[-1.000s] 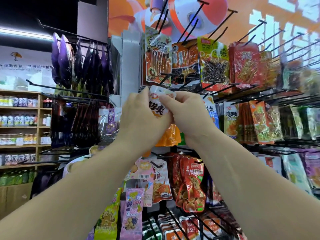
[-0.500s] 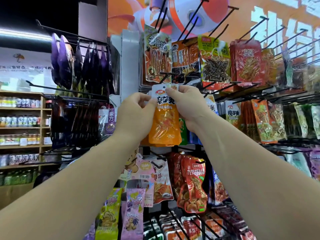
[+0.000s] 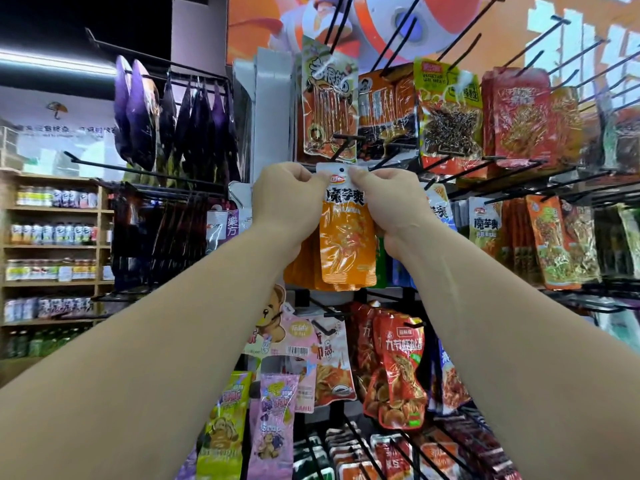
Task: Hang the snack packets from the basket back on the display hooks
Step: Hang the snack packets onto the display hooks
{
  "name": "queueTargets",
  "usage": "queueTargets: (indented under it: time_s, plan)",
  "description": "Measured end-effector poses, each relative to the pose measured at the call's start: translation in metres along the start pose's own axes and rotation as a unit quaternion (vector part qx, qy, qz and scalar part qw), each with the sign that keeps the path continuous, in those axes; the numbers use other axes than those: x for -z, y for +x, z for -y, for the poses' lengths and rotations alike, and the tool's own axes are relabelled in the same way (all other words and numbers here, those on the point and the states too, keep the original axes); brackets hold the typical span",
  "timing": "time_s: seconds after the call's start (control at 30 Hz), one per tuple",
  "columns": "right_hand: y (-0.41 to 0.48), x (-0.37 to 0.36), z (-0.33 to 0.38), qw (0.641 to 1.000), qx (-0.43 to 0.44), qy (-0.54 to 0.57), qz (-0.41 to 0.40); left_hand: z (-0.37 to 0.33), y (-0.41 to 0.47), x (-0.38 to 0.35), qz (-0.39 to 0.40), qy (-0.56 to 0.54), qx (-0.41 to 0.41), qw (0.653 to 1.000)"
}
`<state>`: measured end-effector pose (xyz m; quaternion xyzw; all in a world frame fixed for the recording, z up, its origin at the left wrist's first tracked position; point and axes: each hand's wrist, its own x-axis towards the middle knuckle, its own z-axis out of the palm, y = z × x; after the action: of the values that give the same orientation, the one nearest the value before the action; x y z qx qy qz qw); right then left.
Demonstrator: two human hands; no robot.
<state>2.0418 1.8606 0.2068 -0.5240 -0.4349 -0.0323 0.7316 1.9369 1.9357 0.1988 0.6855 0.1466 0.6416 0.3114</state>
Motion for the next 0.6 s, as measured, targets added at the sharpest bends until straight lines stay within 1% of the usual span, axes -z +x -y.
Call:
queueTargets:
  time_s: [0.27, 0.37, 0.47, 0.6]
  plan:
    - [0.008, 0.000, 0.003, 1.000, -0.007, 0.010, 0.008, 0.001, 0.000, -0.001, -0.006, -0.009, -0.009, 1.000]
    - [0.010, -0.001, 0.001, 1.000, -0.003, -0.018, 0.002, 0.005, 0.004, -0.002, -0.011, 0.000, -0.006, 1.000]
    - [0.013, -0.004, -0.009, 0.992, 0.049, -0.106, -0.041, 0.014, 0.005, -0.002, -0.009, 0.022, -0.008, 1.000]
    - [0.003, -0.004, -0.021, 0.957, 0.166, -0.221, -0.090, 0.025, 0.001, 0.000, -0.011, 0.093, -0.061, 0.994]
